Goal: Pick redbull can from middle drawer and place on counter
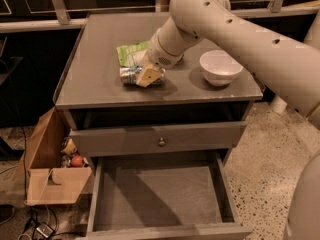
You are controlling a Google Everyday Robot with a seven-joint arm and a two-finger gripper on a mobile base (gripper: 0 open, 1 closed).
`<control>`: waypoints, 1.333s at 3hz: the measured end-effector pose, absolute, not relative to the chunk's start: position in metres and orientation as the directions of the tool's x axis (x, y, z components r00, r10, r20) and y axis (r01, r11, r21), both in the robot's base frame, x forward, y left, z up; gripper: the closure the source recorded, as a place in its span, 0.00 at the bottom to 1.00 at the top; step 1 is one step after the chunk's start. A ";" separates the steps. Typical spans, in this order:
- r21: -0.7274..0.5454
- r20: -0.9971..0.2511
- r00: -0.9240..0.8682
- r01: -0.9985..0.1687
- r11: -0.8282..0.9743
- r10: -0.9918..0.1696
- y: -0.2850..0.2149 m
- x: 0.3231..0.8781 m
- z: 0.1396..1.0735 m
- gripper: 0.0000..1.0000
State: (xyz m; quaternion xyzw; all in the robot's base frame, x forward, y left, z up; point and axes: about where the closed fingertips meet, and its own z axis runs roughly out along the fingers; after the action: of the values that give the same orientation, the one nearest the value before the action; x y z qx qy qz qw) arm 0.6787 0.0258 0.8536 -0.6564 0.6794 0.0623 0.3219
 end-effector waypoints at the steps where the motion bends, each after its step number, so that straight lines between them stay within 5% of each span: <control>1: -0.337 -0.519 0.069 -0.932 0.130 -0.852 0.026 0.679 0.853 1.00; 4: -0.337 -0.519 0.069 -0.932 0.130 -0.852 0.026 0.679 0.853 0.35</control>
Offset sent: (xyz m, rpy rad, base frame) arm 0.0000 0.0002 -0.0002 0.0002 0.0005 0.0006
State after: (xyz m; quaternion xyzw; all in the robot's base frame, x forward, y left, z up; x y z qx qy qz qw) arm 0.6787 0.0261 0.8532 -0.6566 0.6793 0.0627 0.3217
